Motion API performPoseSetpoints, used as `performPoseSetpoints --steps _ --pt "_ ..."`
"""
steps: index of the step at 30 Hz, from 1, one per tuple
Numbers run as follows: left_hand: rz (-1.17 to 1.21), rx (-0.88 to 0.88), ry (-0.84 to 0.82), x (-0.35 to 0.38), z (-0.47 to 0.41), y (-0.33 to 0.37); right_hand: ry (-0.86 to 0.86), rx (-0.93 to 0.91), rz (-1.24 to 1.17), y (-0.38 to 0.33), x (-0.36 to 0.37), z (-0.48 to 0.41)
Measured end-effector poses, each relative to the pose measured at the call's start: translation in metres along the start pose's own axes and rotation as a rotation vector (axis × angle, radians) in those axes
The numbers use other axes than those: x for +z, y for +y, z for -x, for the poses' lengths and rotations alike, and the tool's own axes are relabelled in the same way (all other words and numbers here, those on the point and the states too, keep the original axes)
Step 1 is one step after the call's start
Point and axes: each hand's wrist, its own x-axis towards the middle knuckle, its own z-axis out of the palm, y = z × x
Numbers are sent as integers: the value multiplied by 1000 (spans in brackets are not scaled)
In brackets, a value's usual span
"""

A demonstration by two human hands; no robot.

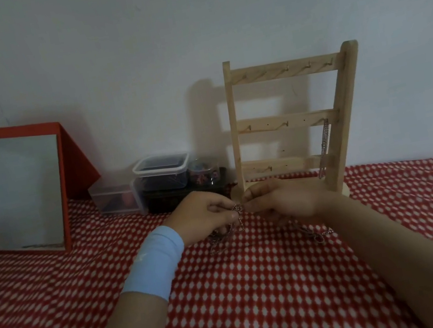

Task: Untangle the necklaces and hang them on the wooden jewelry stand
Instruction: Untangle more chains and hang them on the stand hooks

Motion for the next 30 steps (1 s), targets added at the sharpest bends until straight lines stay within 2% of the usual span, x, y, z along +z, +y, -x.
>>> performPoseSetpoints --steps 4,10,14,18,25,30 --pt "35 -14 44 1 1 1 115 -83 94 -2 5 0" --pt "-2 20 124 5 -2 1 235 -101 40 1 8 -2" --pt "-24 37 154 4 -1 2 207 -84 29 2 7 -2" --pt "-33 -6 40 0 0 2 204 -98 186 1 6 -4" --pt "-56 59 157 6 -10 -2 183 -107 118 0 8 -4" --pt "23 73 93 5 -5 3 141 -120 66 -3 8 0"
